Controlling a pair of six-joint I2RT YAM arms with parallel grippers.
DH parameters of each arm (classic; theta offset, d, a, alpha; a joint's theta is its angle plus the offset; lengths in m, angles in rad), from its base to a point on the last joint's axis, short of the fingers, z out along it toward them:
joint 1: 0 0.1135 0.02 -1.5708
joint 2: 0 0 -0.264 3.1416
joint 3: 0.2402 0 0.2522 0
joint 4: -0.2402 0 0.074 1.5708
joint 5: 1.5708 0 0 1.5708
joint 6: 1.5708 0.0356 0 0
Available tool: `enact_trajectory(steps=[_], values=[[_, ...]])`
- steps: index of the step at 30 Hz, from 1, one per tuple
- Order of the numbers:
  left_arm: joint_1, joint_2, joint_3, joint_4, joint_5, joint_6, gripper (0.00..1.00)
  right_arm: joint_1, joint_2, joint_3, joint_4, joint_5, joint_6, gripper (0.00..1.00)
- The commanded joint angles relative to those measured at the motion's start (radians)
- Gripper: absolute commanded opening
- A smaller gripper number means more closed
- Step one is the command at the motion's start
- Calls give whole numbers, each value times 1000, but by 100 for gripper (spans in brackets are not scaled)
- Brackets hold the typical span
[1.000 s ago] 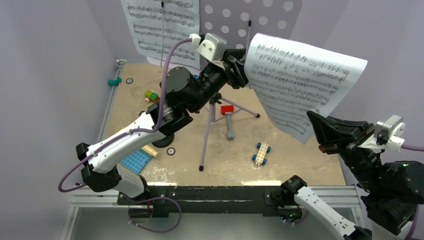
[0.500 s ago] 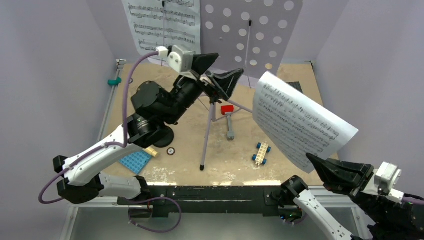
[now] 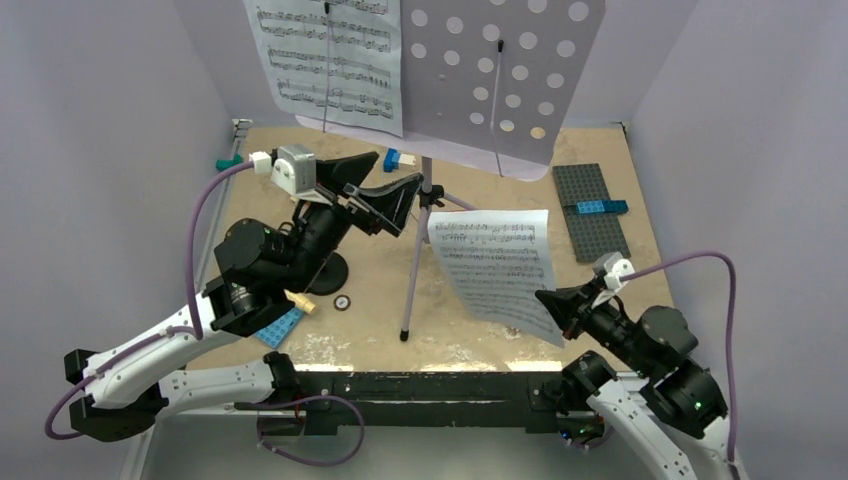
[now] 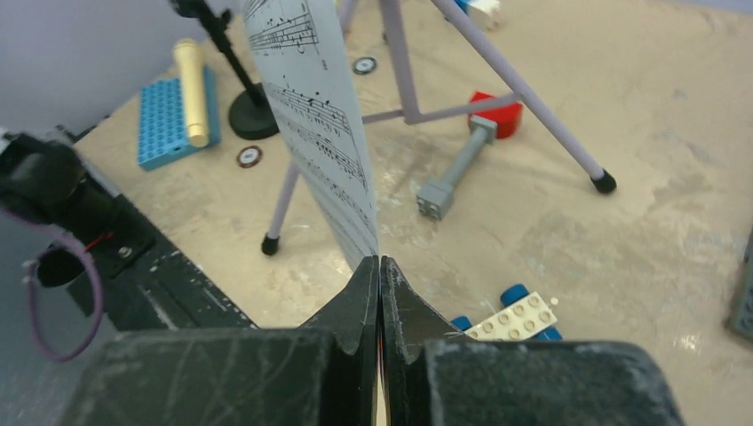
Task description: Pack up the instrument practice props
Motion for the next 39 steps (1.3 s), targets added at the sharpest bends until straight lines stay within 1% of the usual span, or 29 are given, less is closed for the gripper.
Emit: enact_trajectory(steps=[1,4,7,10,13,16,19,22,24,28,30,32,34,35,37,39], values=[[-2,-75,-94,10,-44,-74,100,4,45,-41,117,174,123,0],[-2,-125,-157,9,-22,-112,100,4,142,-23,133,231,195,0],[-2,-165,-204,-5,-20,-156,100,4,167,-24,209,308,251,0],[-2,-192,-237,-28,-24,-193,100,1,257,22,247,422,264,0],[-2,-212,-265,-45,-32,-216,100,-37,366,72,303,439,272,0],[-2,-239,-267,-100,-43,-238,100,-131,470,125,344,389,291,0],[-2,-269,-276,-138,-48,-240,100,-249,584,201,373,331,269,0],[-2,-298,-295,-139,-64,-227,100,-374,746,312,404,273,237,0],[-2,-308,-308,-136,-89,-221,100,-427,895,403,409,225,249,0],[-2,-315,-340,-141,-121,-219,100,-458,1131,545,521,109,266,0],[-2,-317,-348,-149,-132,-212,100,-460,1226,679,527,60,241,0],[-1,-316,-351,-155,-141,-191,100,-466,1292,811,526,44,218,0],[-1,-312,-361,-143,-160,-166,100,-493,1358,943,519,8,228,0],[-1,-308,-365,-131,-170,-151,100,-506,1395,981,518,-5,234,0],[-1,-293,-367,-116,-175,-130,100,-532,1457,1002,547,-38,266,0],[-1,-270,-371,-113,-172,-126,100,-563,1527,964,603,-98,308,0]])
